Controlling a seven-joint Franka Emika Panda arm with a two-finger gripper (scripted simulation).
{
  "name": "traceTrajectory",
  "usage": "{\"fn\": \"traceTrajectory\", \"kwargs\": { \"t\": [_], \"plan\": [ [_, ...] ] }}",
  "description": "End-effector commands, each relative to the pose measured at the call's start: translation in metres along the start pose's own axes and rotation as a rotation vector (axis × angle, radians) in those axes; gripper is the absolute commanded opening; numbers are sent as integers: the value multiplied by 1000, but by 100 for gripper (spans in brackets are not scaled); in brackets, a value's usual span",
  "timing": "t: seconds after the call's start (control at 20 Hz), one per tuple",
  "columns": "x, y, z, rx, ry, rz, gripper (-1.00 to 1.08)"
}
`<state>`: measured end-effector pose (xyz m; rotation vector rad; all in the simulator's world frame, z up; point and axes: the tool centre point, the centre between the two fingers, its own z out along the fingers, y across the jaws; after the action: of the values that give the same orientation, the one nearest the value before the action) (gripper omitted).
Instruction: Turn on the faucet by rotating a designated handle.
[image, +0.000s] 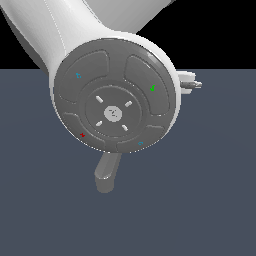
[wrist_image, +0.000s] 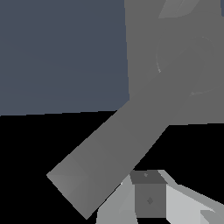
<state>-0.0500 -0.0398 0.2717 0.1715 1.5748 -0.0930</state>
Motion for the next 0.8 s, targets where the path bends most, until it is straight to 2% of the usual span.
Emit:
{"fn": "traceTrajectory", "kwargs": {
  "t": [0.0, 0.75],
  "plan": [
    [-11, -2, 7, -4, -27, 0, -100],
    [20, -33, 10, -17, -17, -16, -100]
  ]
}}
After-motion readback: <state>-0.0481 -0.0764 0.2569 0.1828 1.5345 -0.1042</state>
